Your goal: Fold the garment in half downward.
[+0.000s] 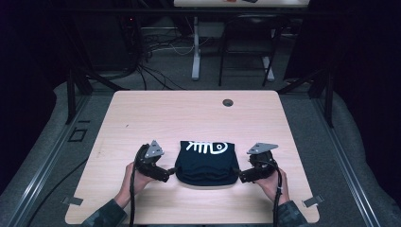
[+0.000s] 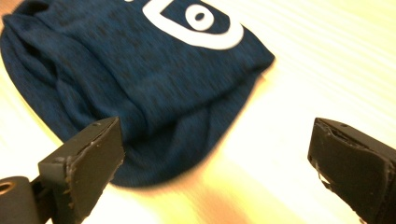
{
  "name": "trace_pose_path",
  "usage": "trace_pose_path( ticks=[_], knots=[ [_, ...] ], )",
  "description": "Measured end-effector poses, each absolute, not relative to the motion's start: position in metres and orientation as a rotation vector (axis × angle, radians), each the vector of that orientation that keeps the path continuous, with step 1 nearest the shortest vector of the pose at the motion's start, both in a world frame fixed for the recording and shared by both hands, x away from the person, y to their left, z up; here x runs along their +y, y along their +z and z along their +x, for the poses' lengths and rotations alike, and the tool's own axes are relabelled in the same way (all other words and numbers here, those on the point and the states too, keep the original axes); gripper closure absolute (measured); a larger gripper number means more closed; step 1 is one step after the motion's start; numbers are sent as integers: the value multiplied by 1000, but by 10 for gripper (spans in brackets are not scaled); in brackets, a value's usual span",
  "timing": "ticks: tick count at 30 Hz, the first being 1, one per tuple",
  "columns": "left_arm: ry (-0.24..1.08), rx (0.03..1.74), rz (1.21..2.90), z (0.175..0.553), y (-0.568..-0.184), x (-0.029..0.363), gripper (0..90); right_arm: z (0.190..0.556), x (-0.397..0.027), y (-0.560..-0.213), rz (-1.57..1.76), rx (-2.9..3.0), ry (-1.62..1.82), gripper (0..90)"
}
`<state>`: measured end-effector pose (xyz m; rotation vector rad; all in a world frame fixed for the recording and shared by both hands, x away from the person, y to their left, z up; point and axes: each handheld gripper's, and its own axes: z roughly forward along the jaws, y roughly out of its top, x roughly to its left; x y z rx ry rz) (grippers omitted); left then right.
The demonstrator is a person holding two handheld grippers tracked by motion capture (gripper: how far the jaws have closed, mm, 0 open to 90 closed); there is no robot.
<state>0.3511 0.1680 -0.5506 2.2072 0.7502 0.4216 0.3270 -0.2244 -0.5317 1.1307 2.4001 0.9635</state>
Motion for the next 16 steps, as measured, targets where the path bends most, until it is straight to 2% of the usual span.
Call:
trace_pose_path(
  ticks=[8, 16],
  knots=[
    [402, 799, 2244, 346, -566, 179, 0, 318, -243, -550, 1204, 2408, 896, 36],
    [390, 806, 2263, 350, -572, 178, 0, 319, -243, -556, 1204, 2439, 865, 37]
  ],
)
